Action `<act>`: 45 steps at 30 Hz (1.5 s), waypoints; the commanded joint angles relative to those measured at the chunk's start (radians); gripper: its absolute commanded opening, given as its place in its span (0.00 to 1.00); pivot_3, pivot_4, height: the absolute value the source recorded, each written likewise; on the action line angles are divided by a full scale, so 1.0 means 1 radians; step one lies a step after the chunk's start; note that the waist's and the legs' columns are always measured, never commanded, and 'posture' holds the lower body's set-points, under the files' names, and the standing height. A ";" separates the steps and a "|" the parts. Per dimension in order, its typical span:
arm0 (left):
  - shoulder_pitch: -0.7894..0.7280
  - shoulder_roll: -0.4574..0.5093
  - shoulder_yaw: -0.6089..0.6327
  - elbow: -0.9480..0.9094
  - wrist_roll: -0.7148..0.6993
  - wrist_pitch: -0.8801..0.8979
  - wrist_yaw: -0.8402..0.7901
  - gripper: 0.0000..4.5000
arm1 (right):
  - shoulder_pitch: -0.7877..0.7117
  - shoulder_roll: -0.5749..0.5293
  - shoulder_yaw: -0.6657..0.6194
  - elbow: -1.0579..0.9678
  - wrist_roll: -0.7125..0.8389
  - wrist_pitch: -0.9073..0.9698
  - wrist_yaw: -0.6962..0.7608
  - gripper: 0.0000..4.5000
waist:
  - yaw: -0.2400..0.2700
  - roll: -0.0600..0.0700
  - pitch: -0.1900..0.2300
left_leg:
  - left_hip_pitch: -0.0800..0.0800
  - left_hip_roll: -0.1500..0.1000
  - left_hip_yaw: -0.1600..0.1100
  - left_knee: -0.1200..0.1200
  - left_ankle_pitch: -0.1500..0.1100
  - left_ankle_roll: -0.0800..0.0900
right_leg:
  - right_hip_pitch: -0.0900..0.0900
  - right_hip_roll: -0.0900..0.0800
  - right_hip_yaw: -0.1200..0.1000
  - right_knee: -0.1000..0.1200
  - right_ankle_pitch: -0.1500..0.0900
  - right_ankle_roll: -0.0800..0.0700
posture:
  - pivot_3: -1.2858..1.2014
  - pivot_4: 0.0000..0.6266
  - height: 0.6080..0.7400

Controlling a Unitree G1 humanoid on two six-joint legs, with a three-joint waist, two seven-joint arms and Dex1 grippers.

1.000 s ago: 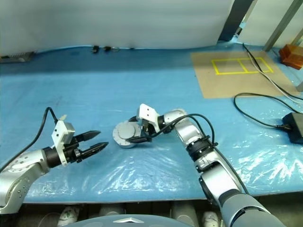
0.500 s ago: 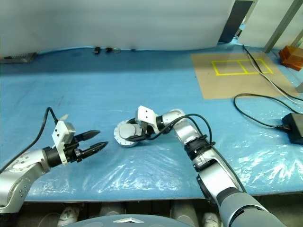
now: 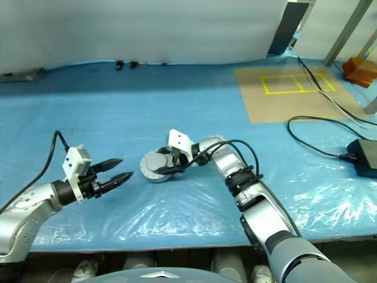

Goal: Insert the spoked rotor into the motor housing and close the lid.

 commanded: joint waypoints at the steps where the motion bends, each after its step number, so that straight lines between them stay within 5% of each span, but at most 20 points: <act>1: -0.013 0.007 0.000 -0.024 -0.008 0.000 -0.002 0.74 | 0.045 -0.041 0.058 0.118 -0.114 -0.020 -0.056 0.66 | 0.001 0.000 -0.001 | 0.000 0.000 0.000 0.000 0.000 0.001 | 0.000 0.000 0.000 0.000 0.000 0.000 | 0.52 0.24 1.00; 16: -0.050 0.006 -0.037 -0.018 0.002 0.004 0.002 0.74 | 0.062 -0.064 0.001 0.189 -0.050 0.016 0.026 0.66 | 0.012 0.006 -0.007 | 0.001 0.000 0.000 -0.001 -0.002 0.004 | 0.002 -0.001 -0.001 -0.002 0.002 -0.003 | 0.52 0.24 1.00; 35: -0.085 -0.006 -0.068 0.002 0.011 -0.004 0.013 0.74 | 0.043 -0.037 0.056 0.320 -0.164 -0.031 -0.204 0.66 | 0.007 0.011 -0.023 | 0.003 -0.001 0.000 -0.011 -0.003 0.004 | 0.003 -0.001 -0.001 -0.011 -0.002 0.004 | 0.52 0.24 1.00; 45: -0.164 -0.037 -0.101 0.080 0.065 -0.022 0.050 0.74 | 0.052 -0.024 0.037 0.250 -0.100 0.032 -0.097 0.66 | 0.009 0.014 -0.023 | 0.002 -0.003 0.000 -0.018 -0.003 0.004 | 0.002 -0.001 -0.001 -0.014 -0.003 0.005 | 0.52 0.24 1.00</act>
